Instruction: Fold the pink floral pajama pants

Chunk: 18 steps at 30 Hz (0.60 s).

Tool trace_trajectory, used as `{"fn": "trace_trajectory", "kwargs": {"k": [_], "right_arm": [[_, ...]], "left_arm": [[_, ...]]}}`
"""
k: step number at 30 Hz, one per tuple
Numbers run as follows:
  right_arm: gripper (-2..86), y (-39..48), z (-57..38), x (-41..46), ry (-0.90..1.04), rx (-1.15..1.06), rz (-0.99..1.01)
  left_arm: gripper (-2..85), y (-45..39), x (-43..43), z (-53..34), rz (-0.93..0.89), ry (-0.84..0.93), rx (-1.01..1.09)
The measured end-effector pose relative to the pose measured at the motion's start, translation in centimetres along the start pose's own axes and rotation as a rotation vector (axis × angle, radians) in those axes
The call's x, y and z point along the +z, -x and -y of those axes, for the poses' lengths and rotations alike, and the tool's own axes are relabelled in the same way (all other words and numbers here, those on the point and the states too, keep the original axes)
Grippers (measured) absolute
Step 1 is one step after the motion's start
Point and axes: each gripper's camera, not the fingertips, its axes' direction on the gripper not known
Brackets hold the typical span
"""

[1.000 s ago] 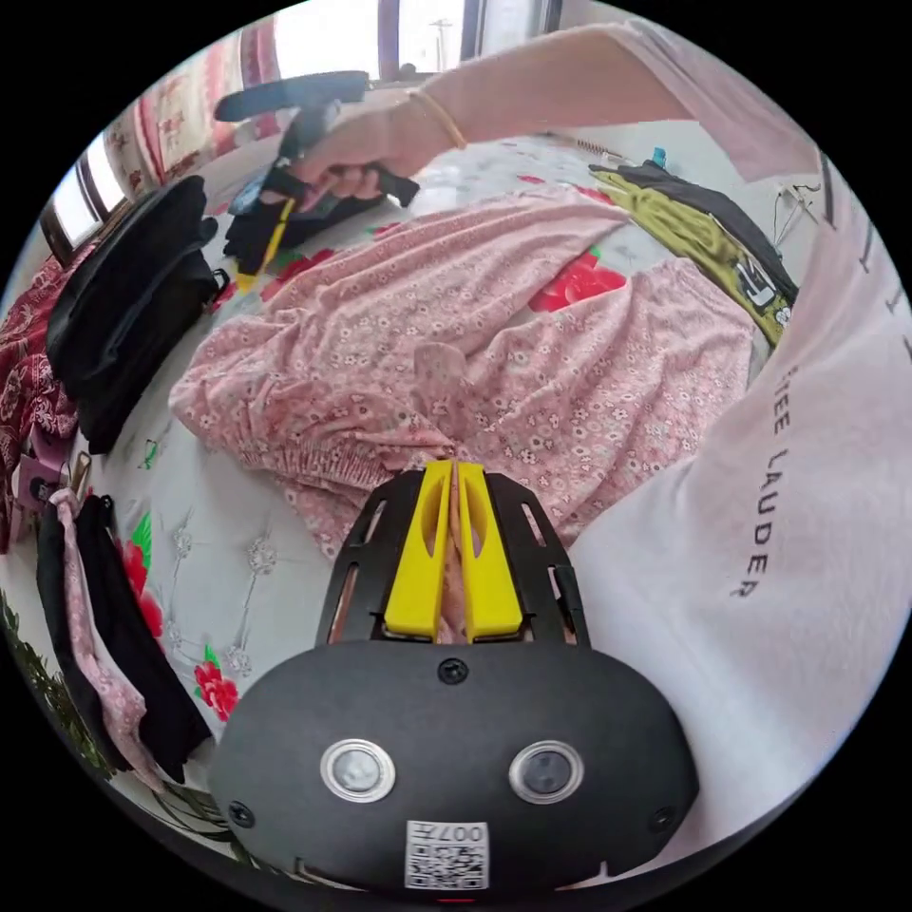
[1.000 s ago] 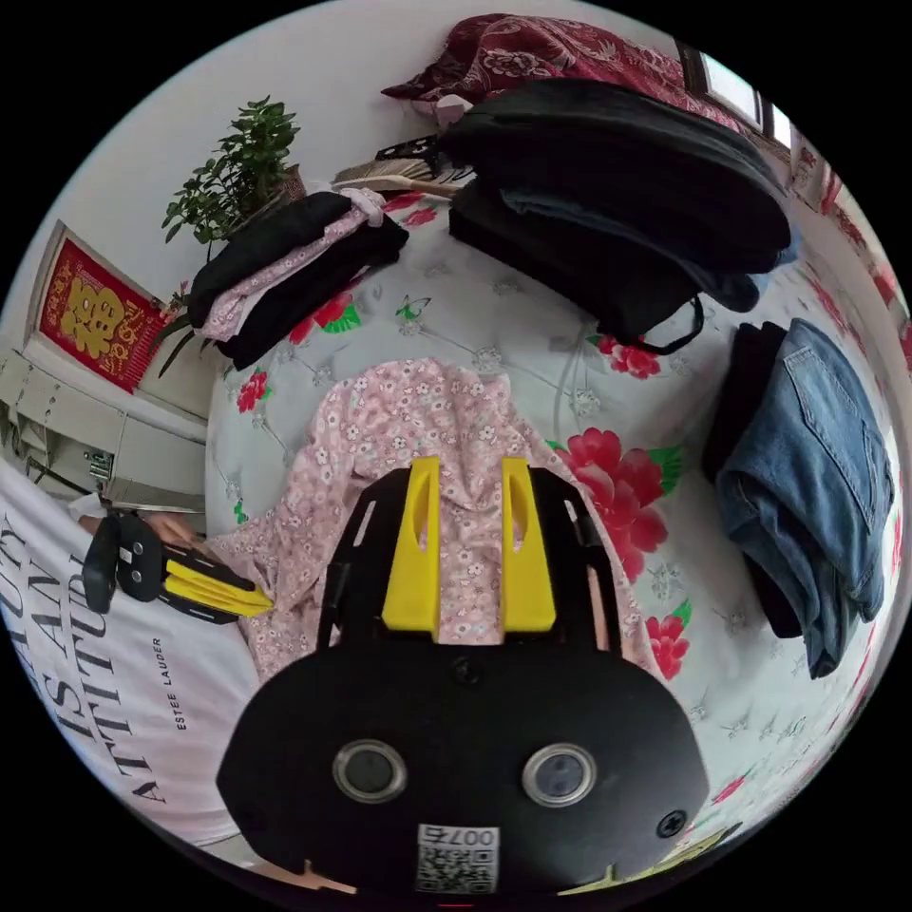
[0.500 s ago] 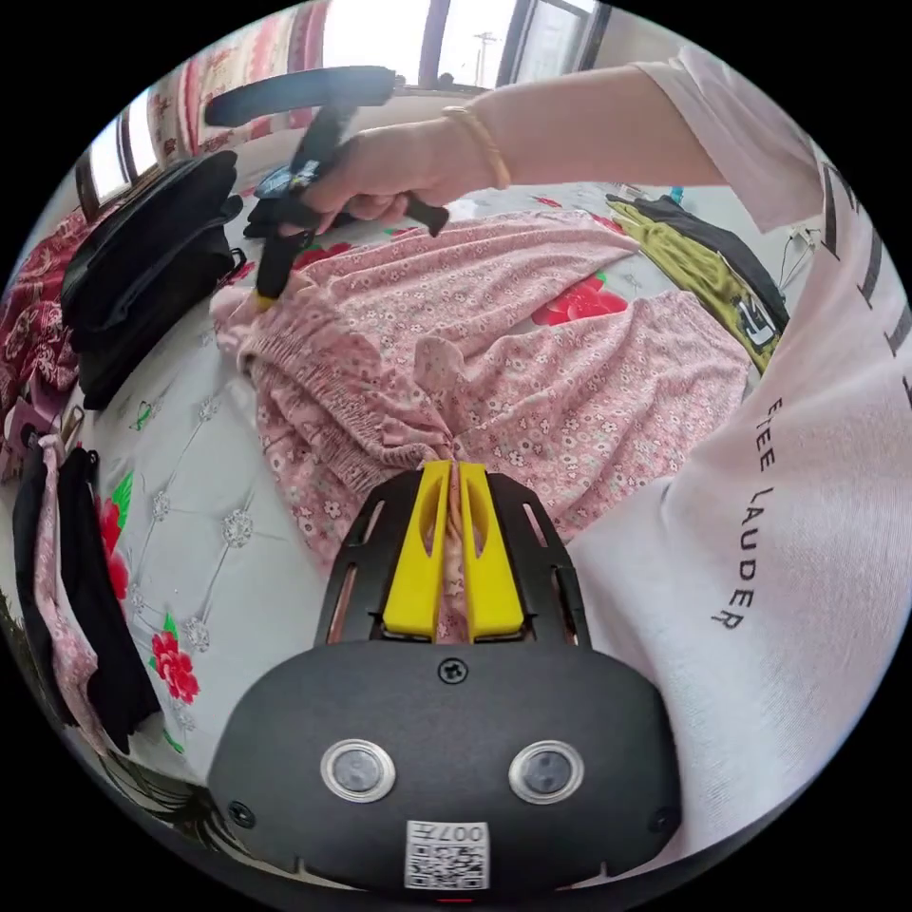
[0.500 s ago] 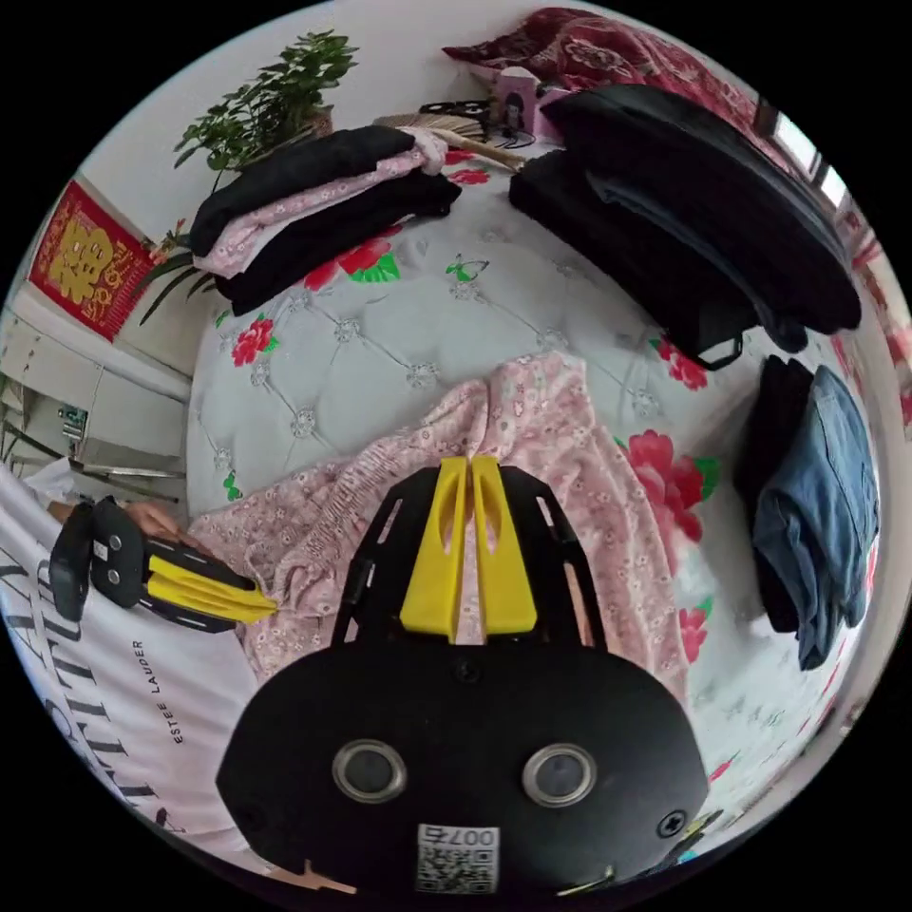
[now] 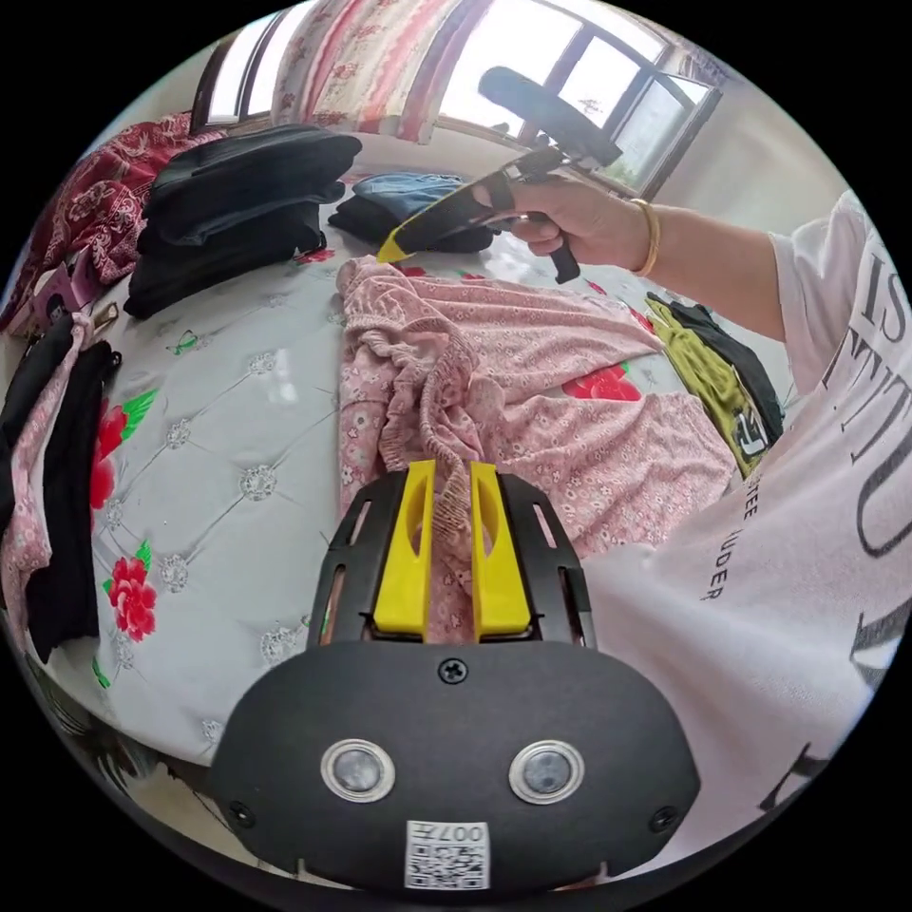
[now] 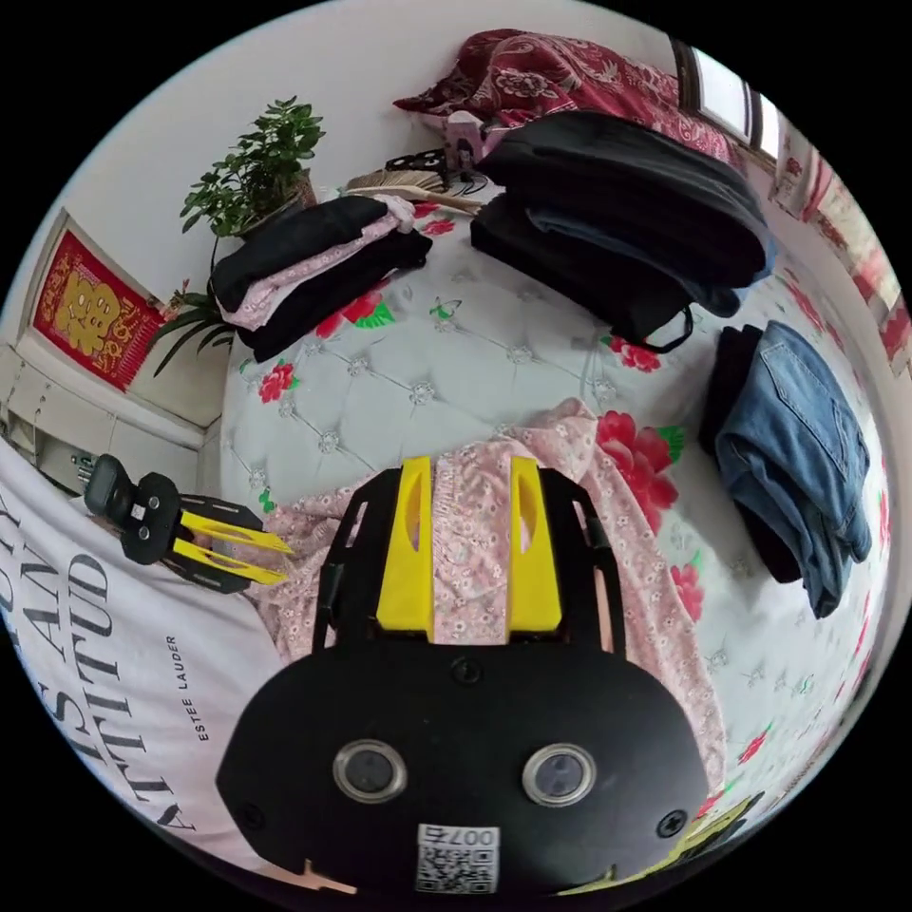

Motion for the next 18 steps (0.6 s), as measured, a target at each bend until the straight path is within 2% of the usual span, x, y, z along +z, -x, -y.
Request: {"fn": "trace_trajectory", "kwargs": {"k": [4,5,8,13,16,18], "right_arm": [[6.4,0.2,2.0,8.1,0.299,-0.084,-0.121],[5.9,0.0,2.2,8.0,0.289,-0.085,-0.105],[3.2,-1.4,3.8,4.6,0.169,-0.044,-0.034],[1.4,-3.2,10.6,-3.7,-0.186,0.03,0.177],[1.9,-1.7,16.3,-3.4,-0.248,0.02,0.22],[2.6,-0.5,19.2,-0.9,-0.198,0.004,0.204]], "left_arm": [[6.7,-1.8,3.6,1.6,0.07,0.149,0.051],[5.5,-2.6,3.3,1.8,0.087,0.135,0.101],[1.6,-2.6,1.3,1.9,0.142,0.104,0.104],[-0.1,1.2,-5.9,0.5,0.297,0.005,-0.1],[-0.3,4.4,-9.1,-0.8,0.43,-0.039,-0.294],[-0.4,7.3,-8.1,-1.8,0.518,0.017,-0.449]]}}
